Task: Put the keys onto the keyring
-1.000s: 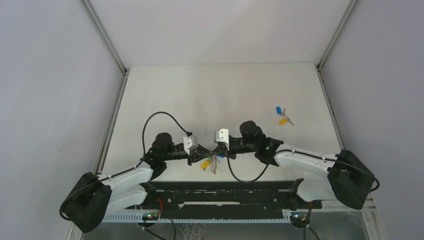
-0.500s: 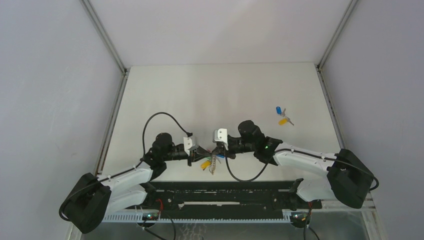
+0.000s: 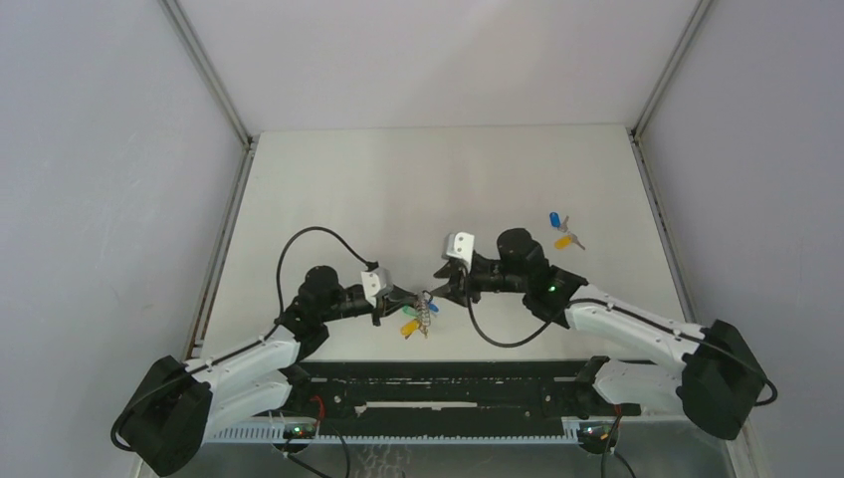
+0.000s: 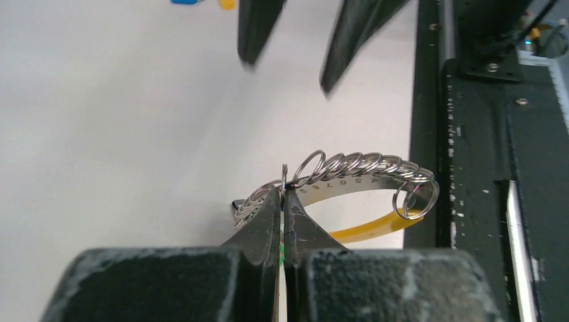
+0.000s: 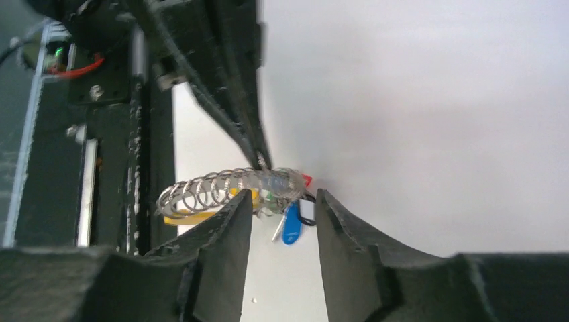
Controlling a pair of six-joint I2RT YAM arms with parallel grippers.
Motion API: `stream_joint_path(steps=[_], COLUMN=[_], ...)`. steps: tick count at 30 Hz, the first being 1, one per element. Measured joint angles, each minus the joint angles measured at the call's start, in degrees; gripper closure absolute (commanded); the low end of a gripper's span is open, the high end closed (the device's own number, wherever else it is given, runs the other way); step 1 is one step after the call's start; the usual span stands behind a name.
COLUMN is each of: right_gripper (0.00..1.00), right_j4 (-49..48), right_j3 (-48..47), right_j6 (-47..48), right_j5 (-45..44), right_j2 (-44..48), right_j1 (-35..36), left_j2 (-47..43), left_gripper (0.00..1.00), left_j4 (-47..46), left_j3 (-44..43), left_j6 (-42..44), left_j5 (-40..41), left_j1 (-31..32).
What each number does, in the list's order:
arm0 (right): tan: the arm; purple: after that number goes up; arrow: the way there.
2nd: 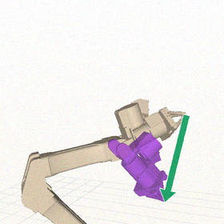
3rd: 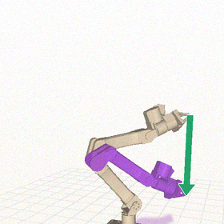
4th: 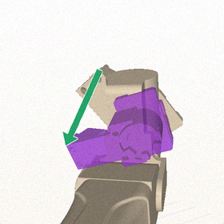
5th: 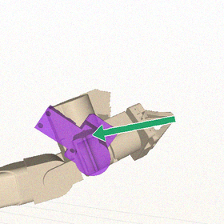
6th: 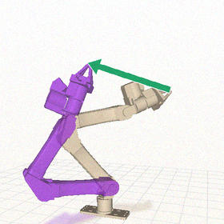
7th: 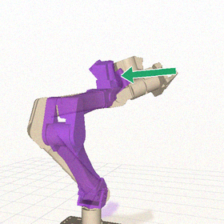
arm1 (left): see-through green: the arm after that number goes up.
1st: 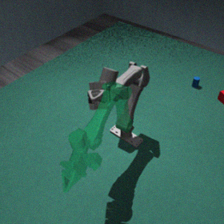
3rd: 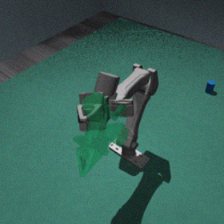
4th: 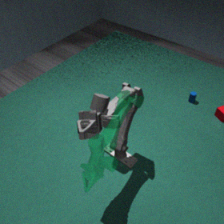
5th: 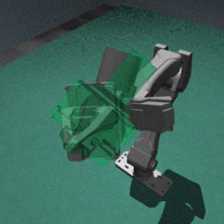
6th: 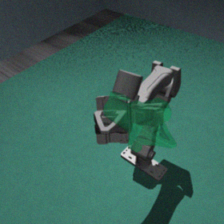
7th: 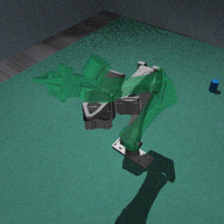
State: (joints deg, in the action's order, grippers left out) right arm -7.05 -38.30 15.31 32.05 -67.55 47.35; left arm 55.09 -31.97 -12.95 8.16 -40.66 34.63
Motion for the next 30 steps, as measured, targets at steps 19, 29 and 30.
stream_joint_path(steps=[19, 29, 30], right_gripper=[0.53, 0.61, 0.63], right_j4=[23.4, 27.3, 27.9], right_j3=[-11.0, -22.8, -23.5], right_j6=[-24.2, -23.9, -23.8], right_j5=[-26.8, -24.2, -24.3], right_j2=[-5.5, -23.9, -25.0], right_j1=[-35.2, -48.6, -49.2], left_j2=[0.8, 0.0, 0.0], left_gripper=[1.00, 1.00, 1.00], left_j4=[2.8, 3.8, 3.8], left_j3=[0.0, 0.0, 0.0], left_j6=[-3.1, -3.7, -3.7], left_j5=[14.8, 19.7, 19.8], left_j1=[0.0, 0.0, 0.0])
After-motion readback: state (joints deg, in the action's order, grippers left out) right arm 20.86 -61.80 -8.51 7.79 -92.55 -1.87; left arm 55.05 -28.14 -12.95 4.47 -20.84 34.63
